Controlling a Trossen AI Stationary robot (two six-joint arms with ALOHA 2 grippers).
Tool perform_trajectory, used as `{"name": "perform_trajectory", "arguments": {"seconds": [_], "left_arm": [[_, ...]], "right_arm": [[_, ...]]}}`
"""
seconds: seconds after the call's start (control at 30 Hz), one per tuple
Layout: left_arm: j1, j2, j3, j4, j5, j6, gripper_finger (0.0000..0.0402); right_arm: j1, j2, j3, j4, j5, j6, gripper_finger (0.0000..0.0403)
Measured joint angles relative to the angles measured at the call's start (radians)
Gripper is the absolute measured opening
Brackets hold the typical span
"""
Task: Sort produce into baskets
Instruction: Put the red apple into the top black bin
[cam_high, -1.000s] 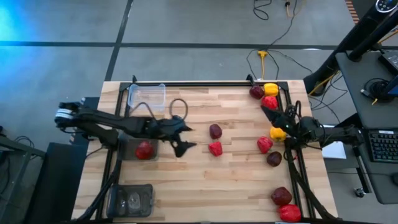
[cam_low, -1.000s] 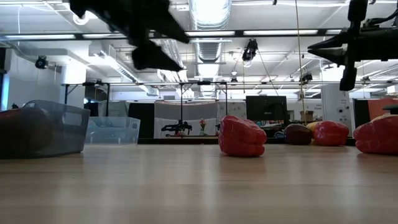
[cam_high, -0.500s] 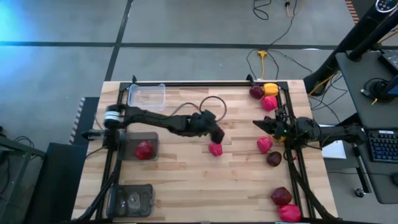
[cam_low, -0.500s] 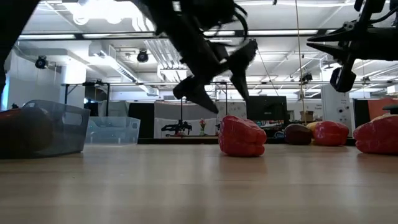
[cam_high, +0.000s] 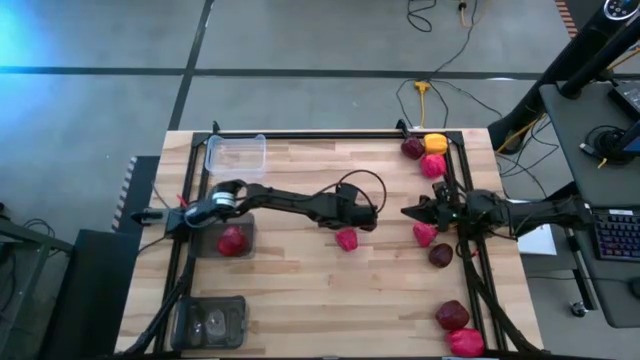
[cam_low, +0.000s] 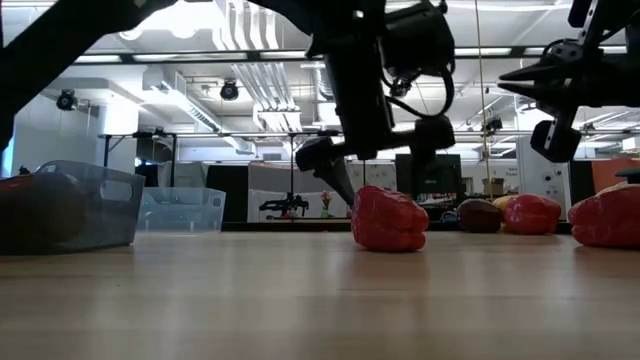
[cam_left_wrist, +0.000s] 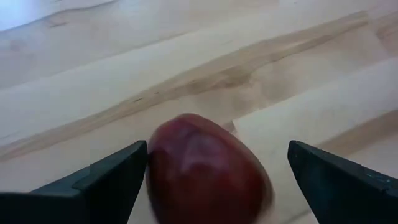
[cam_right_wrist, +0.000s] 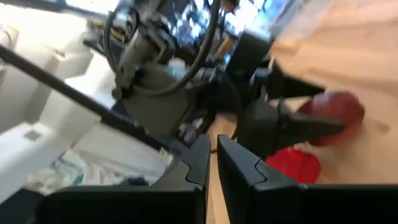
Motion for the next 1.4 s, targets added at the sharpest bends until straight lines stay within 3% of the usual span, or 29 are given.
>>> {"name": "perform_trajectory", "arguments": {"seconds": [0.27, 0.43, 0.6, 0.73, 0.93, 1.23, 1.4], "left_arm": [[0.0, 0.028, -0.004, -0.032, 0.065, -0.002, 0.034], [-0.003, 0.021, -0.013, -0.121, 0.087, -0.009, 0.032], [0.0, 0.019, -0.021, -0.148, 0.22, 0.056, 0.0322], [0.012, 0.019, -0.022, -0.174, 0.267, 0.127, 0.0315], [0.036, 0.0, -0.022, -0.197, 0.249, 0.264, 0.0239], [0.03, -0.228, -0.025, -0.27, 0.138, 0.609, 0.023], [0.015, -0.409, -0.139, -0.436, 0.196, 0.658, 0.023]], "right_arm": [[0.0, 0.022, 0.0, -0.069, -0.153, 0.008, 0.0022], [0.0, 0.024, 0.0, -0.101, -0.157, -0.047, 0.0022], [0.0, 0.024, 0.0, -0.102, -0.153, -0.103, 0.0022], [0.0, 0.024, 0.0, -0.118, -0.151, -0.125, 0.0022], [0.0, 0.026, 0.0, -0.165, -0.142, -0.118, 0.0022], [0.0, 0.031, 0.0, -0.18, -0.015, -0.08, 0.0022], [0.0, 0.042, 0.0, -0.169, 0.128, -0.077, 0.0022]]}}
